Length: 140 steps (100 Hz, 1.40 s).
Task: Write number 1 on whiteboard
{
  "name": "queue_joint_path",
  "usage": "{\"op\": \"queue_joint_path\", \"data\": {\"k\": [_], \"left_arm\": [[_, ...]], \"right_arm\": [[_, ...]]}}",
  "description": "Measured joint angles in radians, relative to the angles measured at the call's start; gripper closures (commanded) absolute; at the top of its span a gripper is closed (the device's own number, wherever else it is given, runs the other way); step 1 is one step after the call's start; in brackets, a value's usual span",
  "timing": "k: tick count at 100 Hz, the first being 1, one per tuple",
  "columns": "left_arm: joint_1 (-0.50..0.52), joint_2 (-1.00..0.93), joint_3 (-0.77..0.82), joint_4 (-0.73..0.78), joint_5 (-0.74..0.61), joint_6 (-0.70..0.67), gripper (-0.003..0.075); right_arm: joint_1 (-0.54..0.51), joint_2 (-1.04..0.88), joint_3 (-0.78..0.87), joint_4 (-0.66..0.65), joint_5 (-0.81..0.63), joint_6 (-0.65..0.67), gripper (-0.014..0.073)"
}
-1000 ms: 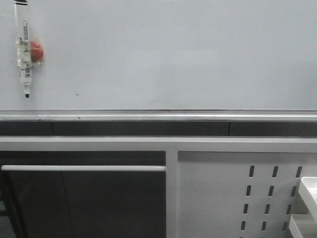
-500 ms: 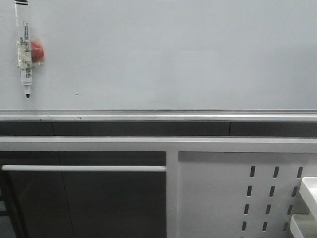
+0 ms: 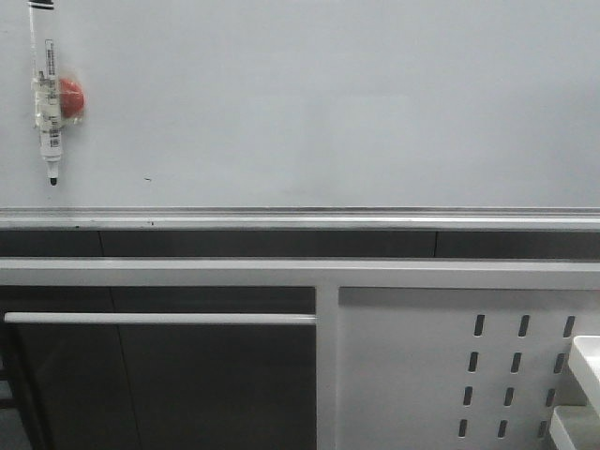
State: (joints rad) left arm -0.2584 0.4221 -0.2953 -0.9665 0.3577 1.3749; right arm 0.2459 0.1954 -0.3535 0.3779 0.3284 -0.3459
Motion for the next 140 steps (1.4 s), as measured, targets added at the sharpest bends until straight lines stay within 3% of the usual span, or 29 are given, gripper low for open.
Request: {"op": "queue_joint_path", "data": {"k": [8,15,20,30,40,49,60,69,81,100,140], "left_arm": [[-0.077,0.043,-0.018,0.208,0.011,-0.015,0.0362],[-0.149,0.077,-0.045,0.486,0.045,-0.132,0.0414],[-0.194,0.097,-0.065,0.709,0.073,-0.291,0.0442],[-0.244,0.133,-0.093,1.146,0.132,-0.744,0.0447],[-0.252,0.157,-0.105,1.326,0.154,-1.137,0.0446],[-0.252,0.159,-0.107,1.31,0.075,-1.385,0.0445],[-0.253,0.161,-0.09,1.183,-0.149,-1.501,0.0432],[-0.253,0.172,-0.062,1.117,-0.276,-1.526,0.043],[-0.253,0.209,-0.021,1.112,-0.325,-1.532,0.0422],[-0.253,0.289,0.034,1.125,-0.543,-1.535,0.0307],[-0.214,0.62,0.035,0.935,-0.865,-1.537,0.0309]], "right_arm": [[0.0,0.0,0.0,0.001,0.017,0.0,0.0286],[0.0,0.0,0.0,0.001,0.027,0.0,0.0287],[0.0,0.0,0.0,0.003,0.031,0.0,0.0287],[0.0,0.0,0.0,0.002,0.042,0.0,0.0287],[0.0,0.0,0.0,0.002,0.049,0.0,0.0287],[0.0,0.0,0.0,0.004,0.053,0.0,0.0287],[0.0,0.0,0.0,0.004,0.055,0.0,0.0287],[0.0,0.0,0.0,0.005,0.056,0.0,0.0287],[0.0,0.0,0.0,0.007,0.06,0.0,0.0286],[0.0,0.0,0.0,0.007,0.06,0.0,0.0286],[0.0,0.0,0.0,0.009,0.06,0.0,0.0286]]}}
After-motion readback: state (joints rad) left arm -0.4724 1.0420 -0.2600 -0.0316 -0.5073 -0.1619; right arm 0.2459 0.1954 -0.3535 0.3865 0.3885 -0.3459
